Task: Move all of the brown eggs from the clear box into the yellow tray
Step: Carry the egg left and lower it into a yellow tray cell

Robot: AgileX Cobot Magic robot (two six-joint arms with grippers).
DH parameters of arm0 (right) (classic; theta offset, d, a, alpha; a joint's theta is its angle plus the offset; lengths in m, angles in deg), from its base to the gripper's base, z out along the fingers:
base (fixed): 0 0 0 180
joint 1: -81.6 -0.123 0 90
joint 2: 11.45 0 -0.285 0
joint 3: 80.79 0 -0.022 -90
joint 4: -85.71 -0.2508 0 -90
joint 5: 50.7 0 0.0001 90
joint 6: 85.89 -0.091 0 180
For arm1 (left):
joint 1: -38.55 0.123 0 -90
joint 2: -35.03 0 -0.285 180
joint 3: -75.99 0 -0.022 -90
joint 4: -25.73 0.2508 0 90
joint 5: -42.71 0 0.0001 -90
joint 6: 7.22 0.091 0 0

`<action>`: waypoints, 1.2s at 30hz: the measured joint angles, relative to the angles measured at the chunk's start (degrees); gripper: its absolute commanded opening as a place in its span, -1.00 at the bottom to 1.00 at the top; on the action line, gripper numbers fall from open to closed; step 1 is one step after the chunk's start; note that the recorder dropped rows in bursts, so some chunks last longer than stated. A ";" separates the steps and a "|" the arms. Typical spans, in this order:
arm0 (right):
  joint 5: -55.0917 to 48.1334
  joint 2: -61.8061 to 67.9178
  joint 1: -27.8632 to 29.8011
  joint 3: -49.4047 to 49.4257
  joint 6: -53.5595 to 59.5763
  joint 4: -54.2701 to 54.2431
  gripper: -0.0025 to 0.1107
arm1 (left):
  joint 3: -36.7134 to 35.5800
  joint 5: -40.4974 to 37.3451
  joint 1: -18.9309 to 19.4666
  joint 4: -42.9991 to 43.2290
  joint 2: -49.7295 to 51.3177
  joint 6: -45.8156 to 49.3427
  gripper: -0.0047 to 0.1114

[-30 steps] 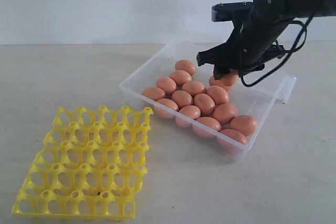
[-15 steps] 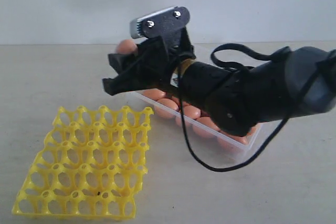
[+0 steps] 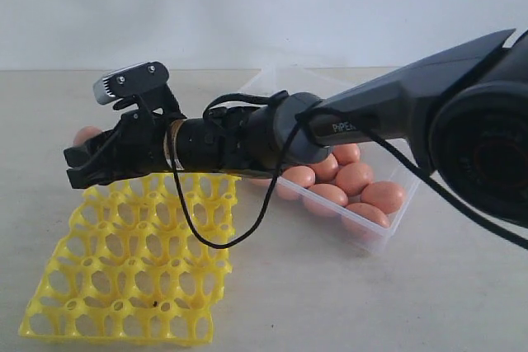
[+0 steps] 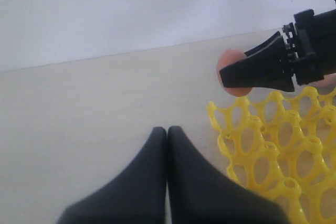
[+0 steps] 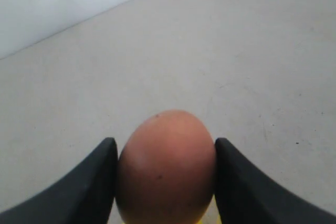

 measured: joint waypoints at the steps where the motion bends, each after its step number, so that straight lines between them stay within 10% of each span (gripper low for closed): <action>1: 0.46 0.35 0.00 -0.27 -0.14 0.31 -0.96 | 0.00 0.00 0.00 0.00 0.00 0.00 -0.99; 36: -6.33 4.88 -0.77 -5.26 4.92 11.99 -0.76 | 0.00 0.00 0.00 0.00 0.00 0.00 -0.99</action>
